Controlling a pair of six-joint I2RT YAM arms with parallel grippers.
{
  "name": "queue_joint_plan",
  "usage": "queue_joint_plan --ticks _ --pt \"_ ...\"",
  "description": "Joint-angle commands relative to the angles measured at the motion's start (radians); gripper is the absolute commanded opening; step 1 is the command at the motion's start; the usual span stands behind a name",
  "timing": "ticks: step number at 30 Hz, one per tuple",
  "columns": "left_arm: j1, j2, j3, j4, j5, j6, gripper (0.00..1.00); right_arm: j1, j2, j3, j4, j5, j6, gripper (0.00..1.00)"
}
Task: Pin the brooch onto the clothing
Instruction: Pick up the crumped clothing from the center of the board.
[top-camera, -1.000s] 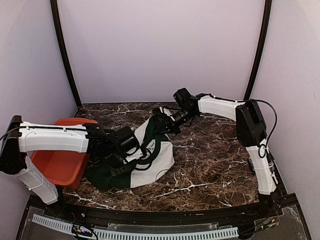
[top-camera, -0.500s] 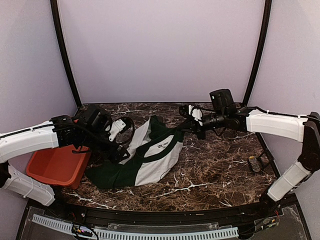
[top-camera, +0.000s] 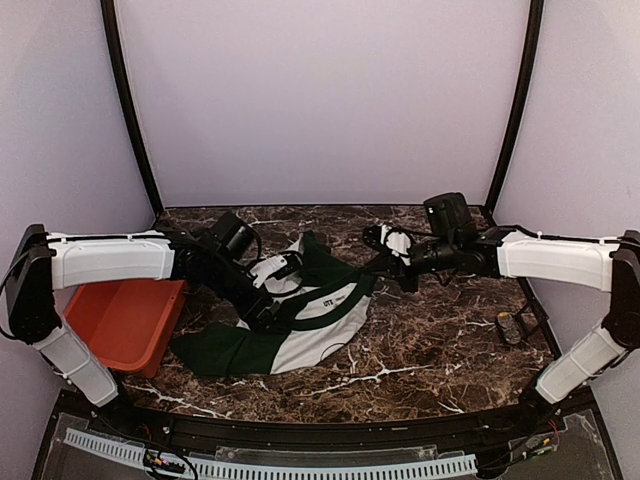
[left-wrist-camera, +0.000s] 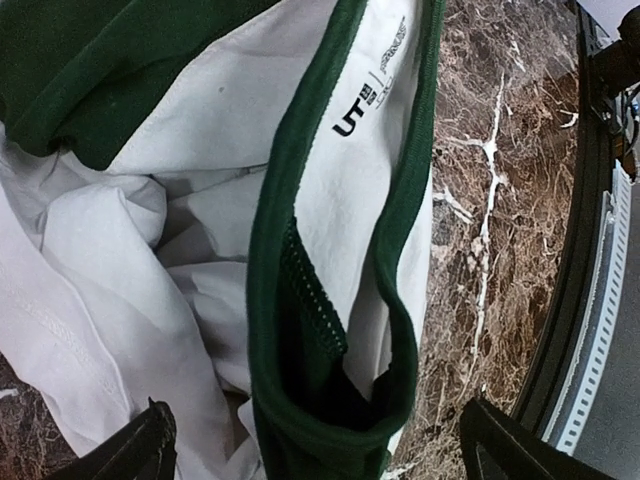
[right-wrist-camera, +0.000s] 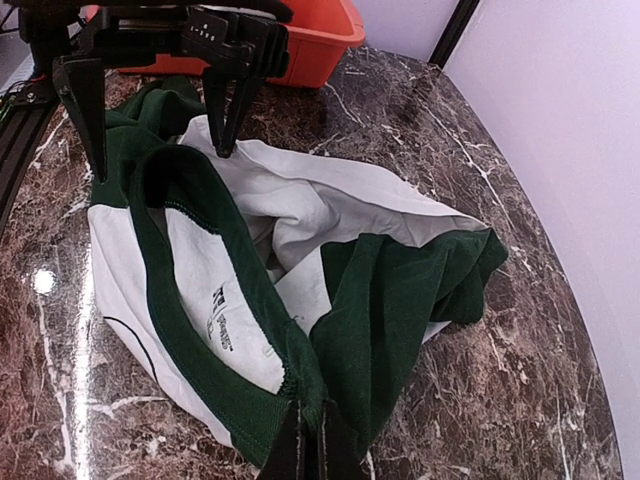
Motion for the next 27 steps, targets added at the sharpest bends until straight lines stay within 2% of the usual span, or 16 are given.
queue_joint_plan --ticks 1,5,10,11,13,15,18,20,22,24,27 --pt "0.037 -0.016 0.011 -0.028 0.131 0.035 0.97 0.009 -0.044 -0.024 0.028 0.023 -0.011 0.00" --pt "0.041 0.005 0.001 -0.008 0.186 0.034 0.87 0.009 -0.050 -0.026 0.021 0.041 -0.024 0.00" --pt "0.040 0.051 0.022 -0.025 0.320 0.044 0.66 0.009 -0.049 -0.031 0.020 0.055 -0.034 0.00" --pt "0.040 0.052 0.024 -0.025 0.331 0.045 0.63 0.009 -0.048 -0.031 0.020 0.056 -0.033 0.00" --pt "0.040 0.055 0.021 -0.021 0.346 0.043 0.51 0.010 -0.049 -0.031 0.018 0.056 -0.033 0.00" --pt "0.040 0.059 0.020 -0.021 0.346 0.043 0.44 0.009 -0.050 -0.029 0.020 0.056 -0.033 0.00" --pt "0.040 0.069 0.018 -0.027 0.320 0.038 0.39 0.009 -0.054 -0.030 0.019 0.057 -0.040 0.00" --pt "0.040 0.075 0.018 -0.030 0.290 0.036 0.31 0.009 -0.054 -0.031 0.016 0.062 -0.044 0.00" --pt "0.040 0.081 0.021 -0.035 0.250 0.034 0.19 0.009 -0.055 -0.030 0.015 0.071 -0.046 0.00" --pt "0.041 0.082 0.029 -0.039 0.199 0.030 0.03 0.009 -0.058 -0.025 0.012 0.079 -0.044 0.00" --pt "0.040 0.052 0.047 -0.036 0.058 0.020 0.01 0.009 -0.075 -0.011 0.023 0.105 -0.018 0.00"
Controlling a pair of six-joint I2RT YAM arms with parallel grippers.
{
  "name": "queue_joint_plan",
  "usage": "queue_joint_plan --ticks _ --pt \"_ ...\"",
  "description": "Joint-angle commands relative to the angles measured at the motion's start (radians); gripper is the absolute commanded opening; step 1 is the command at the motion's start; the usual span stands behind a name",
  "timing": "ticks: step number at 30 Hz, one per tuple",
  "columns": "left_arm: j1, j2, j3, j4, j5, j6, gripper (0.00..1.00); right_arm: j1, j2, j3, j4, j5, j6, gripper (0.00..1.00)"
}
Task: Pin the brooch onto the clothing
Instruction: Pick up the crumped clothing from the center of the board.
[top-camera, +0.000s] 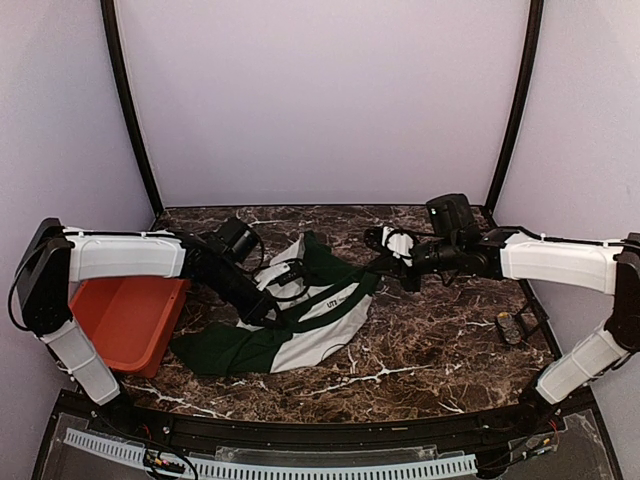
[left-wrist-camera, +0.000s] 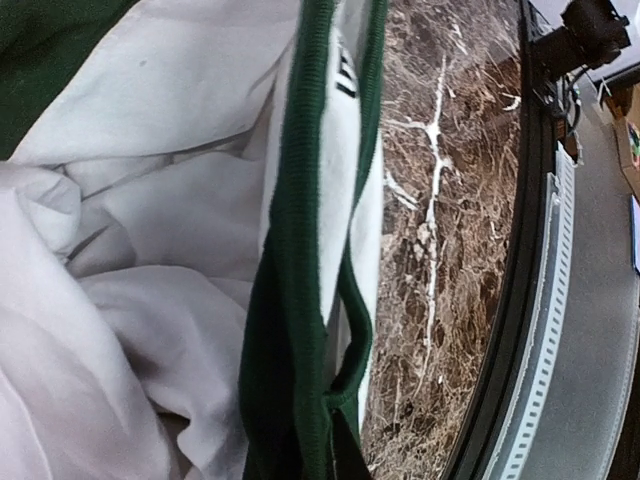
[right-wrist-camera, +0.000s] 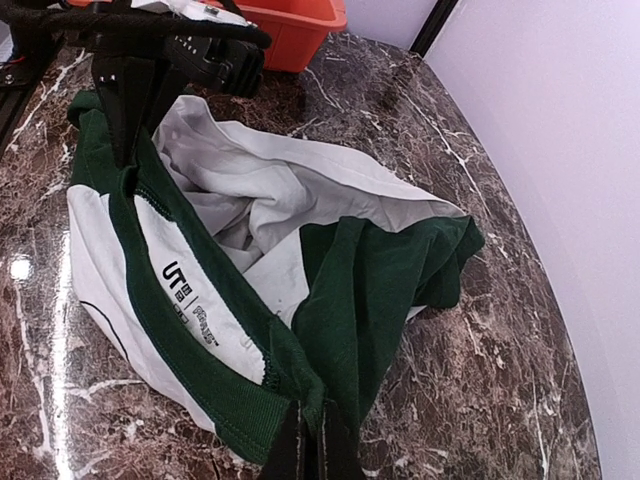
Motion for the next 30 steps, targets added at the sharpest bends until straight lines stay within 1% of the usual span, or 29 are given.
queue_joint_plan --ticks 1,3,4,5,6,8,10,12,14,15,16,17,18,19,20,24,26,27,28,29,30 --pt "-0.002 -0.044 0.052 -0.018 -0.198 -0.014 0.01 0.009 -0.056 0.016 0.030 0.055 0.026 0.00" --pt "-0.001 -0.107 0.070 0.025 -0.326 -0.014 0.01 0.009 -0.080 0.037 0.053 0.094 0.047 0.00" --pt "-0.002 -0.156 0.079 0.061 -0.420 -0.010 0.01 0.009 -0.094 0.052 0.064 0.120 0.058 0.00" --pt "-0.002 -0.181 0.107 0.079 -0.469 0.012 0.01 0.009 -0.108 0.074 0.072 0.145 0.070 0.00" --pt "-0.002 -0.224 0.145 0.113 -0.570 0.027 0.01 0.009 -0.120 0.100 0.080 0.174 0.077 0.00" --pt "-0.004 -0.270 0.217 0.155 -0.669 0.089 0.01 0.010 -0.145 0.166 0.105 0.225 0.089 0.00" --pt "-0.011 -0.298 0.282 0.211 -0.753 0.167 0.01 0.015 -0.171 0.216 0.154 0.270 0.087 0.00" --pt "-0.050 -0.316 0.320 0.297 -0.822 0.282 0.01 0.027 -0.193 0.252 0.217 0.290 0.063 0.00" --pt "-0.100 -0.320 0.353 0.385 -0.874 0.466 0.01 0.055 -0.199 0.290 0.276 0.314 0.020 0.00" --pt "-0.120 -0.318 0.359 0.463 -0.907 0.524 0.01 0.073 -0.196 0.310 0.304 0.329 -0.009 0.00" --pt "-0.163 -0.317 0.361 0.509 -0.920 0.636 0.01 0.096 -0.190 0.332 0.333 0.344 -0.049 0.00" --pt "-0.181 -0.313 0.357 0.602 -0.931 0.697 0.01 0.126 -0.183 0.351 0.375 0.365 -0.082 0.00" --pt "-0.216 -0.311 0.353 0.652 -0.935 0.803 0.01 0.148 -0.176 0.366 0.420 0.392 -0.119 0.00" --pt "-0.228 -0.306 0.350 0.739 -0.939 0.843 0.01 0.171 -0.170 0.374 0.484 0.422 -0.157 0.00" --pt "-0.246 -0.302 0.353 0.774 -0.939 0.903 0.01 0.189 -0.167 0.376 0.552 0.450 -0.192 0.00" --pt "-0.273 -0.306 0.345 0.975 -0.957 1.021 0.01 0.254 -0.165 0.391 0.729 0.549 -0.349 0.00" --pt "-0.284 -0.323 0.304 1.172 -0.960 1.097 0.01 0.281 -0.168 0.393 0.785 0.598 -0.416 0.00" --pt "-0.286 -0.329 0.281 1.213 -0.957 1.117 0.01 0.294 -0.174 0.385 0.825 0.612 -0.446 0.00" --pt "-0.301 -0.352 0.248 1.318 -0.947 1.178 0.01 0.317 -0.189 0.360 0.896 0.619 -0.513 0.00" --pt "-0.303 -0.368 0.223 1.384 -0.927 1.194 0.01 0.329 -0.194 0.351 0.929 0.619 -0.536 0.00" --pt "-0.308 -0.375 0.213 1.414 -0.918 1.219 0.01 0.341 -0.198 0.341 0.971 0.619 -0.560 0.00"
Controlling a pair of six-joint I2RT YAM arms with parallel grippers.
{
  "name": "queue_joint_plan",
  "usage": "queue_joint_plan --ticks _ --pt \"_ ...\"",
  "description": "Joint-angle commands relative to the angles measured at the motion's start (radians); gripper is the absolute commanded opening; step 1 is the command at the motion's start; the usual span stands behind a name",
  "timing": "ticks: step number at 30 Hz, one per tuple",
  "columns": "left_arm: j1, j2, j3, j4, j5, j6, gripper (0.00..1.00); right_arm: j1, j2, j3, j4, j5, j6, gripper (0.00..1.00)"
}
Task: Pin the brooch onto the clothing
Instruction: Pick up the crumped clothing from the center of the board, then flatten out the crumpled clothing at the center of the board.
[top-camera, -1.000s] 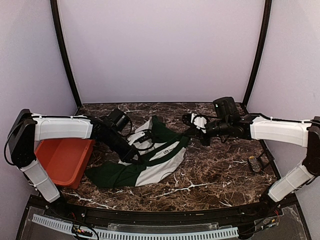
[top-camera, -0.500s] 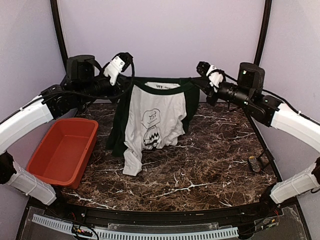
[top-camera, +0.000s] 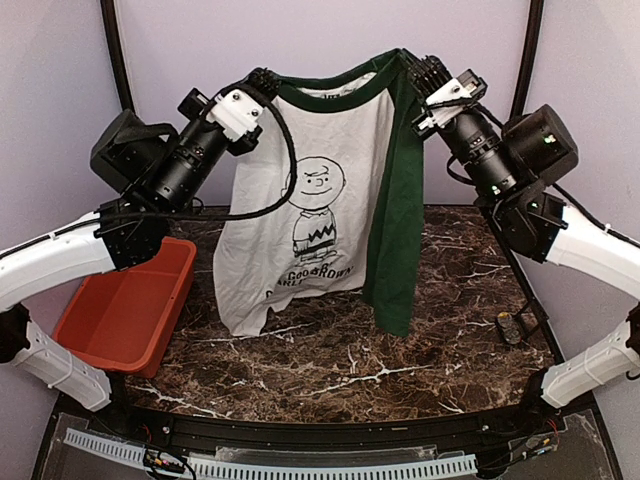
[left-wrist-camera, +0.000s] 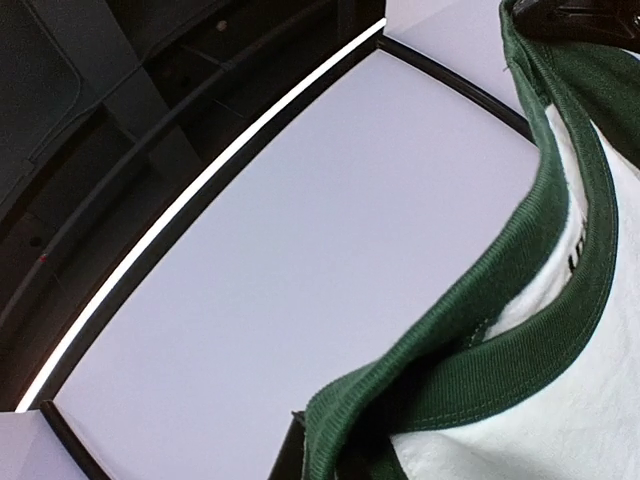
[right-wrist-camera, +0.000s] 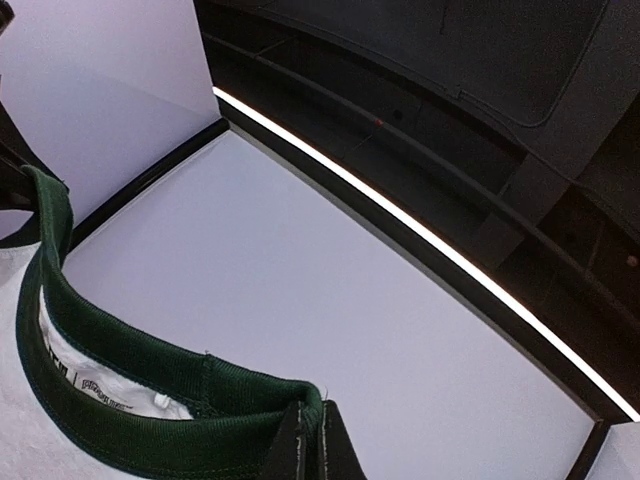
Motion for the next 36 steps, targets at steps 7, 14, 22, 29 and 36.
queue_joint_plan --ticks 7,14,22,29,36 --pt "-0.040 -0.019 -0.033 0.681 0.095 0.429 0.01 0.126 -0.025 0.026 0.380 0.011 -0.290 0.00" --pt "-0.040 0.075 0.063 0.826 0.131 0.582 0.01 0.119 -0.003 0.132 0.243 0.026 -0.222 0.00" --pt "0.214 0.120 0.005 0.671 -0.188 0.250 0.01 -0.192 0.216 0.196 0.102 0.143 0.043 0.00" --pt "0.415 0.461 -0.069 0.597 -0.289 0.182 0.01 -0.418 0.517 0.213 0.019 0.137 0.197 0.00" --pt "0.468 0.795 -0.068 0.509 -0.267 0.117 0.01 -0.474 0.918 0.377 0.092 0.241 0.064 0.00"
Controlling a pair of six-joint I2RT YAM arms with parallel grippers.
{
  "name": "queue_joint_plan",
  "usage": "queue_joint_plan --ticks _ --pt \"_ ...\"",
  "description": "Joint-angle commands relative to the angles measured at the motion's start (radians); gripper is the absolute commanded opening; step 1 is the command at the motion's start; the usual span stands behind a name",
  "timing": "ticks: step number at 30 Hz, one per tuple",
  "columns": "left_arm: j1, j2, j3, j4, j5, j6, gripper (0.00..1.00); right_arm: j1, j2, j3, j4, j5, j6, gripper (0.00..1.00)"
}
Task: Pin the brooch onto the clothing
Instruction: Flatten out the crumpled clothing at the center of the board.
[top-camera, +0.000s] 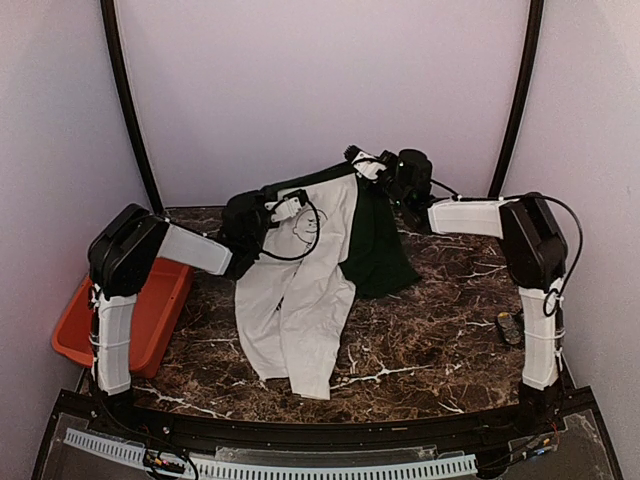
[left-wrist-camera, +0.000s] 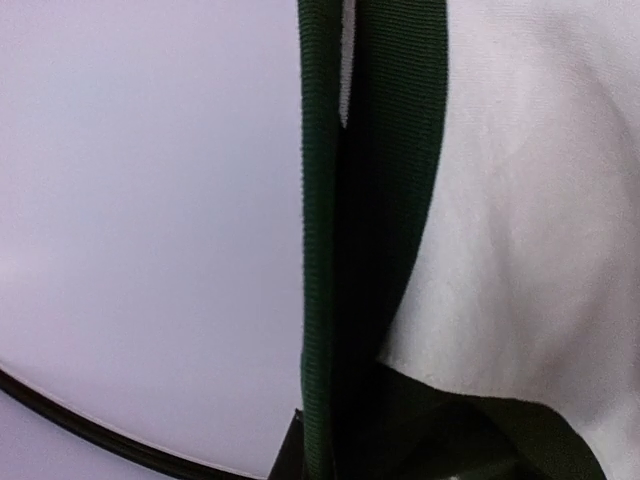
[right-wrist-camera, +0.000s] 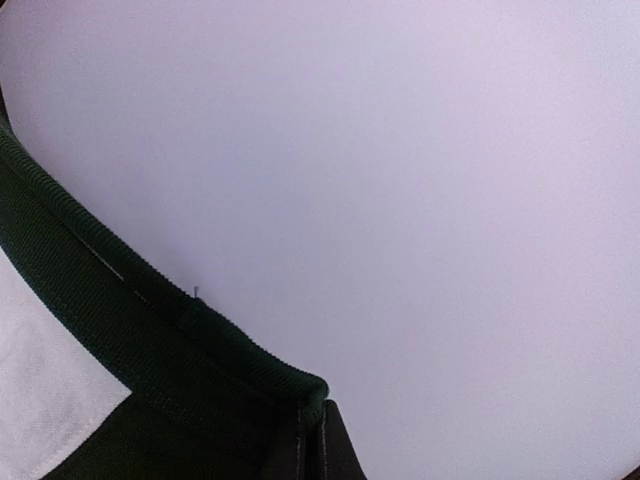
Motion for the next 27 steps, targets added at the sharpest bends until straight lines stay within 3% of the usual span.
queue_joint_plan --ticks 1,5,6,7,8,10,11,12,13,15,17,19,21,22,24,27 --pt "0.061 0.104 0.035 0.021 -0.115 -0.071 0.01 -0.059 0.180 0.150 0.099 0.189 -0.083 0.00" --pt "0.102 0.217 0.161 0.042 -0.179 -0.075 0.01 -0.074 0.286 0.267 0.108 0.211 -0.069 0.00" --pt "0.111 0.267 0.185 0.046 -0.192 -0.041 0.01 -0.075 0.311 0.298 0.101 0.216 -0.076 0.07" --pt "0.115 0.288 0.229 0.070 -0.218 -0.024 0.01 -0.073 0.334 0.323 0.104 0.229 -0.086 0.16" --pt "0.122 0.323 0.249 0.082 -0.232 -0.010 0.01 -0.073 0.351 0.340 0.108 0.246 -0.091 0.34" --pt "0.129 0.361 0.301 0.085 -0.289 -0.004 0.08 -0.071 0.365 0.353 0.119 0.303 -0.088 0.80" --pt "0.132 0.373 0.332 0.088 -0.329 -0.001 0.29 -0.067 0.366 0.353 0.126 0.341 -0.089 0.94" --pt "0.136 0.395 0.348 0.091 -0.349 0.008 0.45 -0.064 0.360 0.353 0.122 0.380 -0.095 0.98" --pt "0.139 0.402 0.374 0.093 -0.391 0.009 0.71 -0.060 0.346 0.351 0.103 0.416 -0.100 0.99" --pt "0.144 0.405 0.405 0.094 -0.460 0.005 0.94 -0.052 0.283 0.317 0.049 0.478 -0.078 0.99" --pt "0.146 0.395 0.441 0.065 -0.517 -0.005 0.98 -0.038 0.173 0.224 -0.030 0.482 0.011 0.98" --pt "0.147 0.371 0.472 -0.032 -0.546 -0.041 0.99 -0.023 0.052 0.150 -0.191 0.429 0.204 0.99" --pt "0.145 0.308 0.491 -0.213 -0.539 -0.193 0.99 -0.015 -0.048 0.112 -0.382 0.286 0.380 0.99" --pt "0.144 0.287 0.501 -0.424 -0.493 -0.262 0.99 -0.008 -0.092 0.092 -0.457 0.186 0.448 0.98" --pt "0.143 0.214 0.482 -0.693 -0.390 -0.472 0.99 0.021 -0.157 0.037 -0.558 0.003 0.511 0.97" --pt "0.143 0.084 0.414 -0.973 -0.183 -0.716 0.99 0.068 -0.195 -0.036 -0.589 -0.141 0.513 0.99"
